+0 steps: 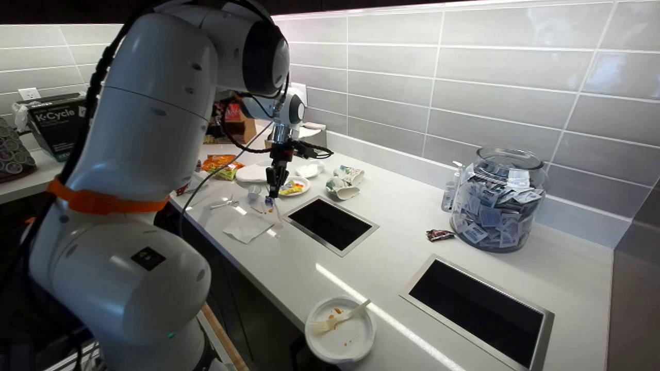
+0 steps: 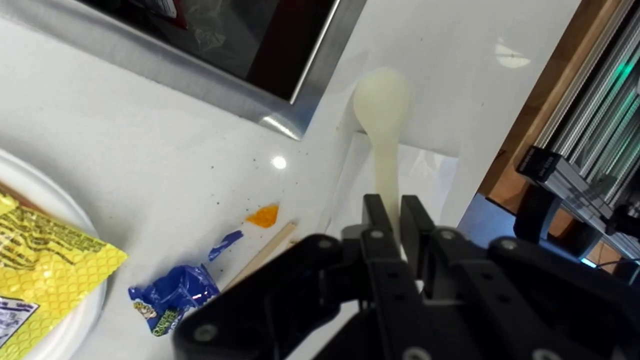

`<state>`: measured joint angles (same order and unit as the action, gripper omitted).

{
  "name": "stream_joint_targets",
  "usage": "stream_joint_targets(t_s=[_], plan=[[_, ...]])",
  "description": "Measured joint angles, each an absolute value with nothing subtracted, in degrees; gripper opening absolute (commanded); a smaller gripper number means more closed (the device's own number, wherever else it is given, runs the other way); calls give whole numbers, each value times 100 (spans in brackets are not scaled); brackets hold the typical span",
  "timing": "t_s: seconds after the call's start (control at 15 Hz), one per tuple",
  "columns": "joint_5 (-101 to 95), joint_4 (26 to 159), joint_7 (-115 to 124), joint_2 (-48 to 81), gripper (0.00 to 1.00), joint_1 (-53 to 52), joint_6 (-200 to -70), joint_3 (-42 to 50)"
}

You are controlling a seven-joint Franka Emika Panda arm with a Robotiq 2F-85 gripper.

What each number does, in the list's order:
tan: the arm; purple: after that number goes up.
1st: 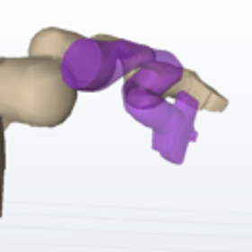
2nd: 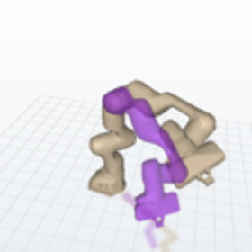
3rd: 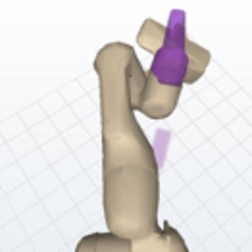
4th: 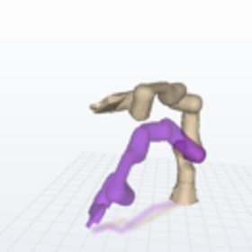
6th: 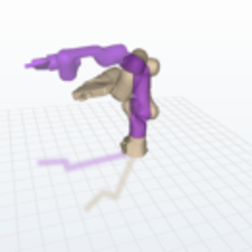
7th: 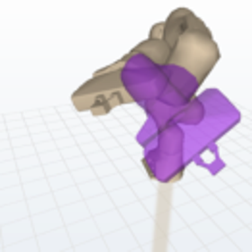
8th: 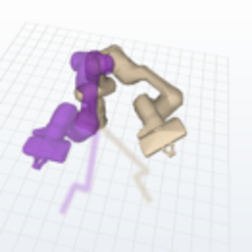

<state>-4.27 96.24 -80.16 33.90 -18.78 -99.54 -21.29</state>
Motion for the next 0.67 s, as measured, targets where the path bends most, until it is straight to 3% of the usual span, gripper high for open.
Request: stream_joint_targets(t_s=[0.67], plan=[[-555,10105,-7189,2892,3,-1910,-9664,-2083]])
